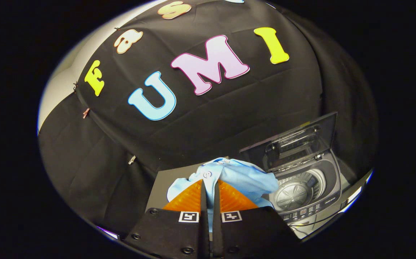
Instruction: Put the clothes into the washing machine and then close the washing machine lid.
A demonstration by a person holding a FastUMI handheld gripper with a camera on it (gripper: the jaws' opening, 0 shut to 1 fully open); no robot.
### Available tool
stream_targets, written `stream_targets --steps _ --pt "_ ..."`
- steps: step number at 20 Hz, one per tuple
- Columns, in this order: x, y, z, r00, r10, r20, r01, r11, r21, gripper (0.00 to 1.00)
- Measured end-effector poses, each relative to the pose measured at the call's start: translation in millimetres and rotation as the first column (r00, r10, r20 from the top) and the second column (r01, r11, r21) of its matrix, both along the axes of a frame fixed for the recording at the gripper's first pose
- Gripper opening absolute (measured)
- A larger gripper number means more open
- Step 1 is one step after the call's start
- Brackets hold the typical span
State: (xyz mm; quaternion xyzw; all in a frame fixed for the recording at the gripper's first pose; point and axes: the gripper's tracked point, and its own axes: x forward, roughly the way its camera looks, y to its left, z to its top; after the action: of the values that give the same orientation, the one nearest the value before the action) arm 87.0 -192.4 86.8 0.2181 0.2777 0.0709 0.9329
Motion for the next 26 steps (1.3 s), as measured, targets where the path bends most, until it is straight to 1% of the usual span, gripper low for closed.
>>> stream_targets --steps 4,7,10,15,19,22,26 --pt "-1 -31 13 1.000 -0.011 0.026 0.012 1.000 -0.022 0.08" --pt "-1 -61 15 0.999 -0.034 0.030 0.035 0.999 -0.034 0.08" --pt "0 -90 14 0.998 -0.060 0.026 0.061 0.998 -0.030 0.08" --pt "9 -129 0 0.997 -0.078 0.008 0.078 0.997 -0.027 0.08" --pt "19 -144 -23 0.998 -0.068 -0.013 0.067 0.997 -0.049 0.08" --pt "27 -148 -54 0.998 -0.038 -0.057 0.032 0.994 -0.101 0.08" --pt "36 -157 -105 0.993 -0.022 -0.118 0.003 0.987 -0.159 0.08"
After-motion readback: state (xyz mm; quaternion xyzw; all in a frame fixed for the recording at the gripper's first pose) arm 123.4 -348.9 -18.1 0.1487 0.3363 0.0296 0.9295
